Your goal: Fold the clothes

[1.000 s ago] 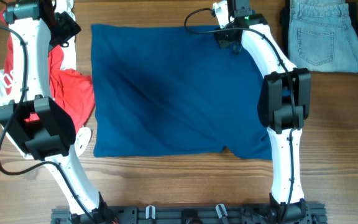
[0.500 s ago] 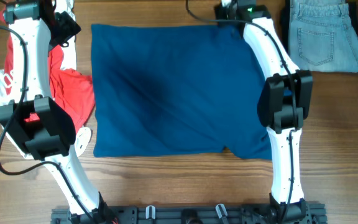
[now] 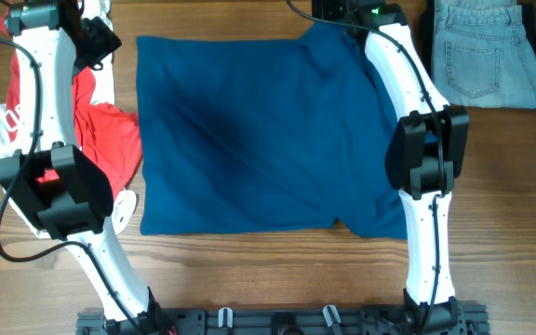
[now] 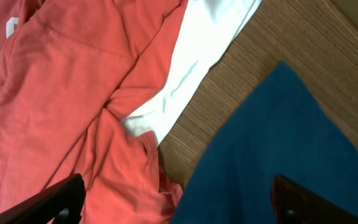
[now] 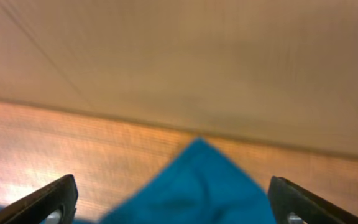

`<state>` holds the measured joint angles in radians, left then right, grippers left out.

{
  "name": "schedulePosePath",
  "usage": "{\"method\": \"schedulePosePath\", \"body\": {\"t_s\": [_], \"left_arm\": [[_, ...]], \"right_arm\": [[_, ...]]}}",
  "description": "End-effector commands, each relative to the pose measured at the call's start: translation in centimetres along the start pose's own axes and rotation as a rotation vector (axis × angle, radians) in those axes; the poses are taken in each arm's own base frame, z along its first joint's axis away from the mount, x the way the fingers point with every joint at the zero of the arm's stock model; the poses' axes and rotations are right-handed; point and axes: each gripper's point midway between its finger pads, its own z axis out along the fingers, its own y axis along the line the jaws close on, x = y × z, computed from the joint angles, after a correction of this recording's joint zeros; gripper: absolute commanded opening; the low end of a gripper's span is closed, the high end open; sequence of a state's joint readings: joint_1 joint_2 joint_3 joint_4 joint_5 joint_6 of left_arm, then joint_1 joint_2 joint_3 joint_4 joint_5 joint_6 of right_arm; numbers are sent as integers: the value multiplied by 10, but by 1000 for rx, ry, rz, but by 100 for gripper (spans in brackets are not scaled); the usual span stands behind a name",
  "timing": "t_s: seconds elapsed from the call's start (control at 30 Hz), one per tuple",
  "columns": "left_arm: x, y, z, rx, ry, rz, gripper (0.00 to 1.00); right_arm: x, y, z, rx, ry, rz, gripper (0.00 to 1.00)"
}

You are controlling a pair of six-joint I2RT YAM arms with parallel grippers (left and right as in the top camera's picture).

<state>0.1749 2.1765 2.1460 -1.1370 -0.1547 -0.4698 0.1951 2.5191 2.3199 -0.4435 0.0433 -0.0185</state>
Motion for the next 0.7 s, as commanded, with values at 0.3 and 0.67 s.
{"method": "schedulePosePath", "body": {"t_s": [0.3,0.67], "left_arm": [[0,-3,-2,12,-2,-9,96],[0,-3,-2,12,-2,-9,97]], "right_arm": [[79,-104,-28,20,328,136,92],[114,-98,-44,-130,458,-14,62]]}}
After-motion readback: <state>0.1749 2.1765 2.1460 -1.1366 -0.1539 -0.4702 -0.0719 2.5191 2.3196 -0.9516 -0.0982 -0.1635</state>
